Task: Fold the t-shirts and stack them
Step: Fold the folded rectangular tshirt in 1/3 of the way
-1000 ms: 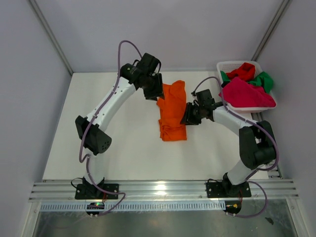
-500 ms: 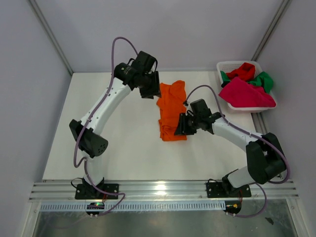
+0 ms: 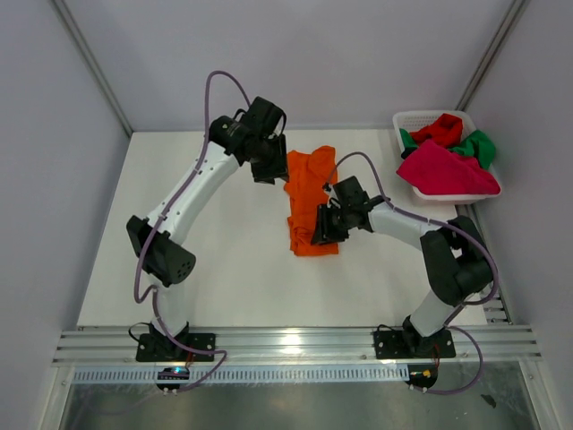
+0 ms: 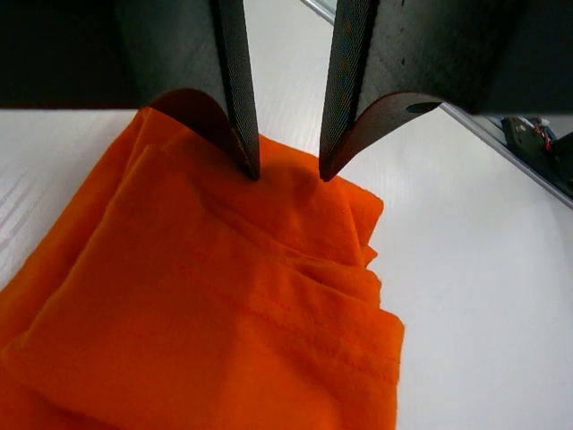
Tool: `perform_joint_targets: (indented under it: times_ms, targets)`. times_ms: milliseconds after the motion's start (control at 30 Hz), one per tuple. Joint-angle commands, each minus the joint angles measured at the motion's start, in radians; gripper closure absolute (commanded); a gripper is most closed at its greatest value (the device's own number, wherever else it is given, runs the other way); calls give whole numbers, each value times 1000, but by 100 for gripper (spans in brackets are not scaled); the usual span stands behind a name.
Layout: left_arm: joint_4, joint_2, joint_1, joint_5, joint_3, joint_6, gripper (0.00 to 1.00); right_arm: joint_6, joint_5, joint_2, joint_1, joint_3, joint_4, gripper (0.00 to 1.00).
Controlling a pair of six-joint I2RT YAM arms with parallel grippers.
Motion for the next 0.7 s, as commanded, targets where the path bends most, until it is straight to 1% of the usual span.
perform_joint_targets:
  times_ms: [0,200,300,467,667]
  targets:
    - [-9,-41,0,-38,-7,21,57,-27,8,13,8,89,22,62]
    - [-10,-26,0,-41,-12,24,57,-56,23,58,8,178,-20,63]
    - [-10,-23,1,-50,-9,30,57,-64,25,81,8,194,-27,63]
    - [-13,-18,6,-64,-6,41,57,-64,19,83,6,186,-43,63]
    - [-13,0,7,-59,-7,41,57,-53,14,6,8,116,-44,63]
